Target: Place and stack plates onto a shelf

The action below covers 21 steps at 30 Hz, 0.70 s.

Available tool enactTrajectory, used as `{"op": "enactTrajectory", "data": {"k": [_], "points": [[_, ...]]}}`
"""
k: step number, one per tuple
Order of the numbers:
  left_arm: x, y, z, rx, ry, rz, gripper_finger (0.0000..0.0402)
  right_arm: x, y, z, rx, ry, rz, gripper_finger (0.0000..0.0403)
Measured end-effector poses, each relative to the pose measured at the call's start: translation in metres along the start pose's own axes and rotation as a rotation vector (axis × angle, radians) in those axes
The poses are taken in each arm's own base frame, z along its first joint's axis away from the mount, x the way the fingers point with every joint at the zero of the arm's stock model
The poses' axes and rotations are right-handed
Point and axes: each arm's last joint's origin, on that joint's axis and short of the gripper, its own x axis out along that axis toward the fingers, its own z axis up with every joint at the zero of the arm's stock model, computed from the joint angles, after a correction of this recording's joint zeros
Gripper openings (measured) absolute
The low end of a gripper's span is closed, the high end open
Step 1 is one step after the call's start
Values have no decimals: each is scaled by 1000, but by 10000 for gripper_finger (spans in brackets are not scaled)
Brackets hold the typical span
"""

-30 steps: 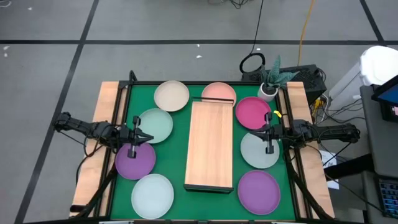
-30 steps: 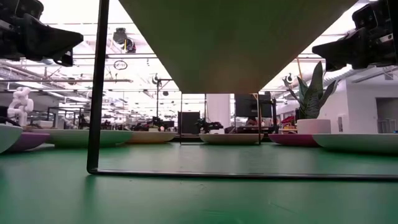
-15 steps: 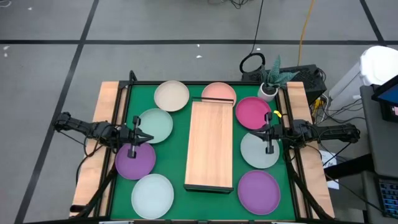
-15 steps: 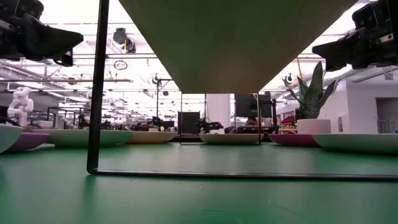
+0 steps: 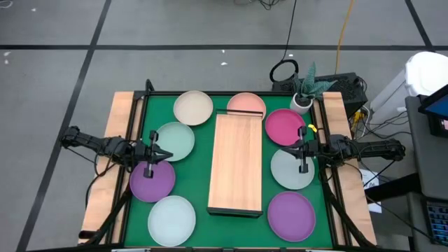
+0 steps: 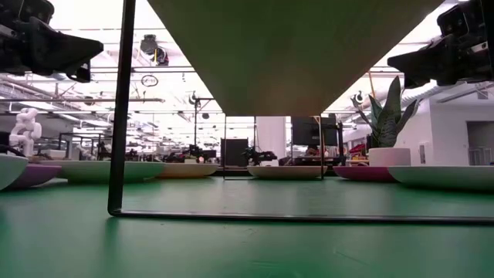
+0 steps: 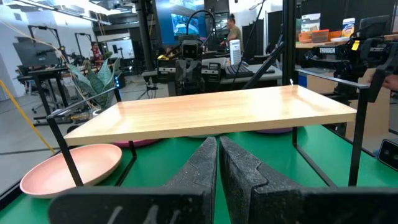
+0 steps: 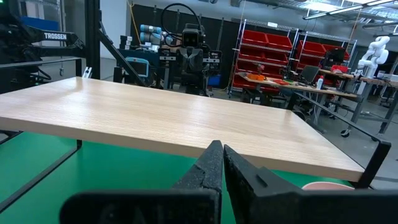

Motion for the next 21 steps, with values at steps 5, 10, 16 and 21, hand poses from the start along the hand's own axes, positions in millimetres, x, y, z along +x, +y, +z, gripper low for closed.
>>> {"op": "enactTrajectory", "data": {"k": [5,10,16,21], "points": [[0,0,0,0,0,0,24,0,0,0,0,0,0,0],[0,0,0,0,0,0,24,0,0,0,0,0,0,0],[0,0,0,0,0,0,24,0,0,0,0,0,0,0],[0,0,0,48,0,0,24,0,0,2,2,-17,-3,0]]}}
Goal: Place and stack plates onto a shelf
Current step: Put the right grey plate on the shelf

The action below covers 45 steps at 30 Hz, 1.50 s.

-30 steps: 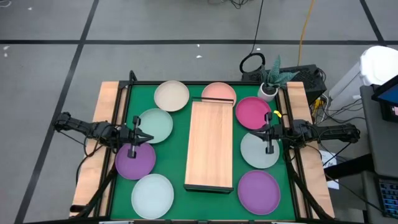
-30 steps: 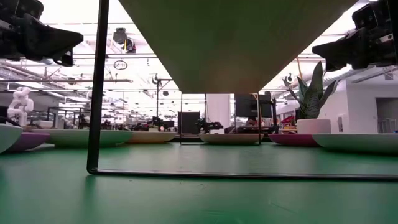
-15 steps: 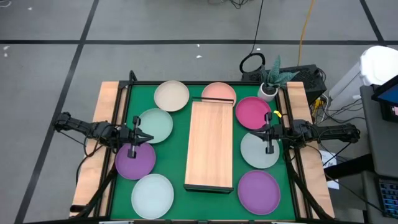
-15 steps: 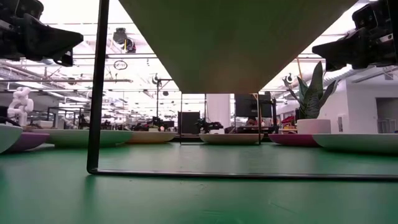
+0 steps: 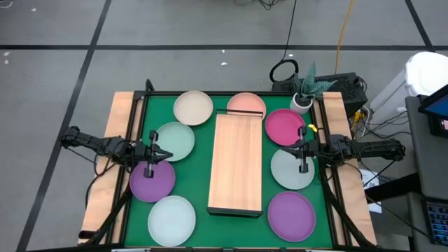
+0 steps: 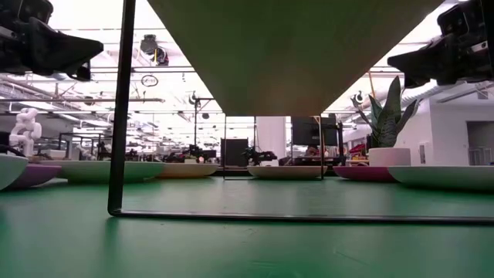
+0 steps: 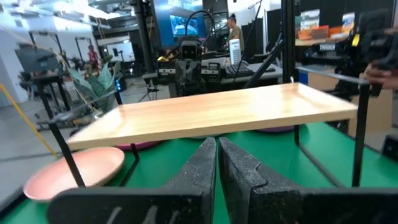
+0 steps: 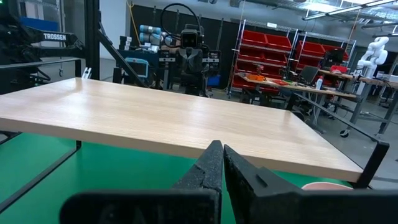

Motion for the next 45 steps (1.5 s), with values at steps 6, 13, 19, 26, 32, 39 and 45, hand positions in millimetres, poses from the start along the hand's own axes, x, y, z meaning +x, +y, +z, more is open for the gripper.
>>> {"op": "enactTrajectory", "data": {"k": [6,13,19,26,32,39,45], "points": [[0,0,0,1,0,0,24,0,0,2,2,-17,-2,0],[0,0,0,2,-1,0,24,0,-1,6,91,-64,-6,0],[0,0,0,1,0,0,24,-1,-2,11,144,-112,-14,0],[0,0,0,1,0,0,24,2,-2,17,168,-74,-13,0],[0,0,0,8,0,0,24,9,-7,50,168,-39,-33,0],[0,0,0,11,0,1,24,28,-12,96,211,50,-27,0],[0,0,0,12,0,1,24,43,-17,142,204,109,-23,0]]}}
